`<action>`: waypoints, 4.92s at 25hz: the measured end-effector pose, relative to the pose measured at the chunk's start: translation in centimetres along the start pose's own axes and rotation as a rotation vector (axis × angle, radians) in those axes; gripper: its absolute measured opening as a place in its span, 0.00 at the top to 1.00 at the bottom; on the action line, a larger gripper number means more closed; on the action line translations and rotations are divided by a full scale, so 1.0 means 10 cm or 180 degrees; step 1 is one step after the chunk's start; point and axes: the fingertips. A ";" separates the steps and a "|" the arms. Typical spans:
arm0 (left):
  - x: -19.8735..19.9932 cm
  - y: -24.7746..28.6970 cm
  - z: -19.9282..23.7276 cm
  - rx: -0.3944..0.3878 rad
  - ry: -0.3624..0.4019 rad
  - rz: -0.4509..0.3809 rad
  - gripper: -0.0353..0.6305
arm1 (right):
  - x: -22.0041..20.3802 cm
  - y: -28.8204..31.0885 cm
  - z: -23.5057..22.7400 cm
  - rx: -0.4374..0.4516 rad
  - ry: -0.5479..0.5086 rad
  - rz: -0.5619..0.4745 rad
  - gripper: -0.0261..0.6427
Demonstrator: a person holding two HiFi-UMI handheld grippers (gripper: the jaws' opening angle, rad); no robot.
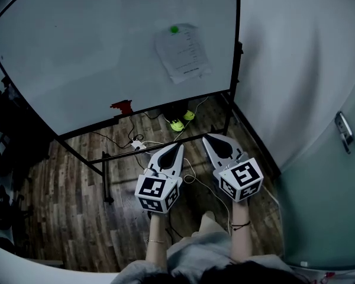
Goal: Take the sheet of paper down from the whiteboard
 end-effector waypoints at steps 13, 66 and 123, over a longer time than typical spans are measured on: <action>0.15 0.73 0.44 0.0015 0.0102 -0.0110 0.94 | 0.07 0.67 -0.58 0.0107 -0.0089 -0.0095 0.96; -0.02 2.92 1.84 0.0294 0.0473 -0.0054 0.94 | -0.51 2.52 -2.46 0.0212 -0.0032 0.0007 0.96; 1.20 3.88 2.24 0.1178 0.2194 -0.0261 0.76 | -0.42 3.07 -3.34 0.0484 -0.0050 -0.0053 0.82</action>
Point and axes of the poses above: the fingertips, and each gripper's own axes: y forward along the fingers, z to its left, x out of its top, and after that the axes turned 10 degrees about -z, right-handed
